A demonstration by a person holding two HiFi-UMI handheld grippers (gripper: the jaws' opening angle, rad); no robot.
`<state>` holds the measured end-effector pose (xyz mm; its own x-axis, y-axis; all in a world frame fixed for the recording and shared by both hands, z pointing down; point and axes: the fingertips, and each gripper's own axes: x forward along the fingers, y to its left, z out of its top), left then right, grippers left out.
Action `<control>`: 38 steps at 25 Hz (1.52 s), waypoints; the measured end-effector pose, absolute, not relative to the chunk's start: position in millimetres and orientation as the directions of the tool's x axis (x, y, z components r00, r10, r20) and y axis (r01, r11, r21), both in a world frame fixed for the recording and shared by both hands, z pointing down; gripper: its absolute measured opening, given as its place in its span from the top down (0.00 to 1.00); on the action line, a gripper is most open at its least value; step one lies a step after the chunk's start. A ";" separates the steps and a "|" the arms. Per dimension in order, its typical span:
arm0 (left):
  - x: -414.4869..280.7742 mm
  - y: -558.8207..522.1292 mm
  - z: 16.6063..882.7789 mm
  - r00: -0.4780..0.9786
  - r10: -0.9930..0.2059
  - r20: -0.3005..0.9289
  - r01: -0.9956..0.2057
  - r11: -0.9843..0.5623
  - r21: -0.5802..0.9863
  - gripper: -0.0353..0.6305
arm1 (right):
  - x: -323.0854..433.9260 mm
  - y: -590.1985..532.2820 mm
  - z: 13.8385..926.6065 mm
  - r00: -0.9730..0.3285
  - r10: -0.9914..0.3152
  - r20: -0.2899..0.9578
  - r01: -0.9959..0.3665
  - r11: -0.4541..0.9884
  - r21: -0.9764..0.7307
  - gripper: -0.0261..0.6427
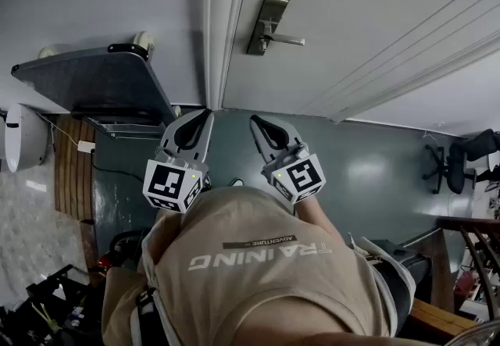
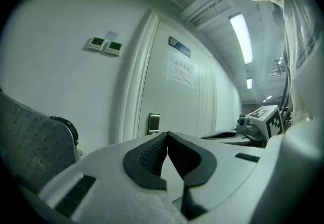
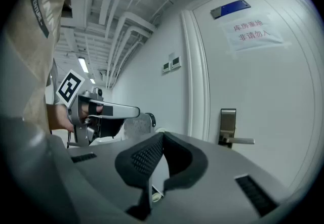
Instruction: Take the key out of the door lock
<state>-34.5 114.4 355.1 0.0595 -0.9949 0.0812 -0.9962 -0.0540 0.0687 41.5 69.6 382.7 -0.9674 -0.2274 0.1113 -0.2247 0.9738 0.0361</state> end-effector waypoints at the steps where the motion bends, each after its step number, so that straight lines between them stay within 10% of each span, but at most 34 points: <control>1: -36.1 112.9 358.0 0.057 -0.994 0.096 -0.997 -0.051 0.061 0.94 | 42.3 69.2 383.5 -0.966 -0.232 0.111 -0.229 0.972 0.043 0.94; 20: -90.3 153.8 405.3 -0.049 -0.978 0.202 -0.997 0.061 0.056 0.94 | 34.9 62.5 437.8 -0.945 -0.255 0.206 -0.267 0.963 -0.030 0.94; 27: -123.5 141.0 409.8 0.085 -0.986 0.147 -0.987 -0.063 0.148 0.94 | -4.4 68.5 437.3 -0.951 -0.250 0.182 -0.300 0.890 -0.344 0.94; 38: -190.4 99.9 432.3 0.350 -0.927 0.135 -0.935 -0.336 0.112 0.94 | -30.5 85.3 451.0 -0.801 -0.517 0.301 -0.591 0.763 -0.261 0.94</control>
<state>-190.4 99.9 432.3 0.3496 -0.9271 0.1355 -0.9351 -0.3362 0.1120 -30.5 85.3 451.0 -0.8013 -0.5171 0.3007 -0.5907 0.7633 -0.2615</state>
